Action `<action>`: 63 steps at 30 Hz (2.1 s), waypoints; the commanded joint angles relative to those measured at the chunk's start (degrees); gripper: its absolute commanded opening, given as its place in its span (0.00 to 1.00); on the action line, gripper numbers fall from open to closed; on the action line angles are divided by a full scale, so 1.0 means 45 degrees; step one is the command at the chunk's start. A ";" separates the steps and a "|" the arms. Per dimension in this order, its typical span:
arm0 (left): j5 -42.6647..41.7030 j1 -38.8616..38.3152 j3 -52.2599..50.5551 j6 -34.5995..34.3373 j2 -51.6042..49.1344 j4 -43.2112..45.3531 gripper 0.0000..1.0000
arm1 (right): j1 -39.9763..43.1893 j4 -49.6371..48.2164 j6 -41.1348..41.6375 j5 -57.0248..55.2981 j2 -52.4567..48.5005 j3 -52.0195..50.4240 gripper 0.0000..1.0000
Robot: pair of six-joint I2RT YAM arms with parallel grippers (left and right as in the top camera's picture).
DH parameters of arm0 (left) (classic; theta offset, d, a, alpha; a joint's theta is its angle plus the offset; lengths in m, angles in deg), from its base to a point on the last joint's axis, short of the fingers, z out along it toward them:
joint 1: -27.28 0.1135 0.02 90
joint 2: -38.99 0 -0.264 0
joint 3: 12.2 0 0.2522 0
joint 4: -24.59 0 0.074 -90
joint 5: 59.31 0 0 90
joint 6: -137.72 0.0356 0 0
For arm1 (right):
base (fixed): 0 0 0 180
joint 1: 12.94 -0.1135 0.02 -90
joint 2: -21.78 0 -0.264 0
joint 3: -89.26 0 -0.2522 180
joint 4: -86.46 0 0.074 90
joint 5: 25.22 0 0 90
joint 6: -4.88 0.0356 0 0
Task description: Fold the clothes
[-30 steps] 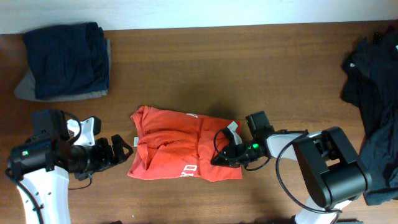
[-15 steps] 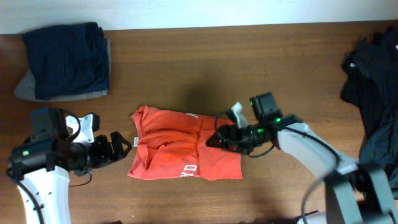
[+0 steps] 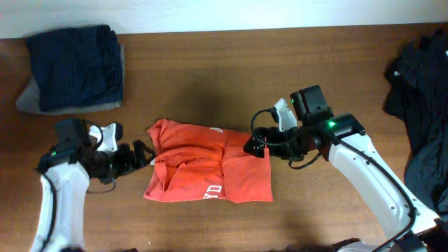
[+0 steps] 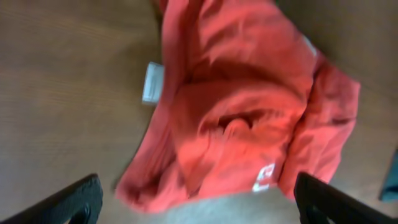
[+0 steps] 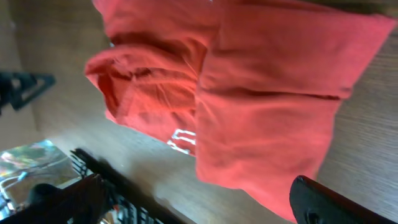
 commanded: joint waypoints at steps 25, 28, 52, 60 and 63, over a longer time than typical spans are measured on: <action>-0.2069 -0.0306 -0.0102 0.0160 -0.4721 0.3555 0.95 | -0.0039 0.0525 -0.0656 -0.0437 0.0034 0.0170 0.99; -0.1593 -0.0777 -0.0102 0.0228 -0.4818 0.3691 0.95 | -0.0063 0.0646 -0.0733 -0.0432 0.0034 0.0170 0.99; -0.1073 -0.2521 -0.0097 -0.0034 -0.6509 0.3604 0.84 | -0.0146 0.0831 -0.1044 -0.0442 0.0034 0.0170 0.99; -0.1010 -0.3405 -0.0097 -0.0573 -0.6513 0.4129 0.75 | -0.0146 0.0753 -0.1039 -0.0437 0.0034 0.0170 0.99; -0.1010 -0.3725 -0.0097 -0.0578 -0.6513 0.4299 0.75 | -0.0146 0.0777 -0.1044 -0.0437 0.0034 0.0170 0.99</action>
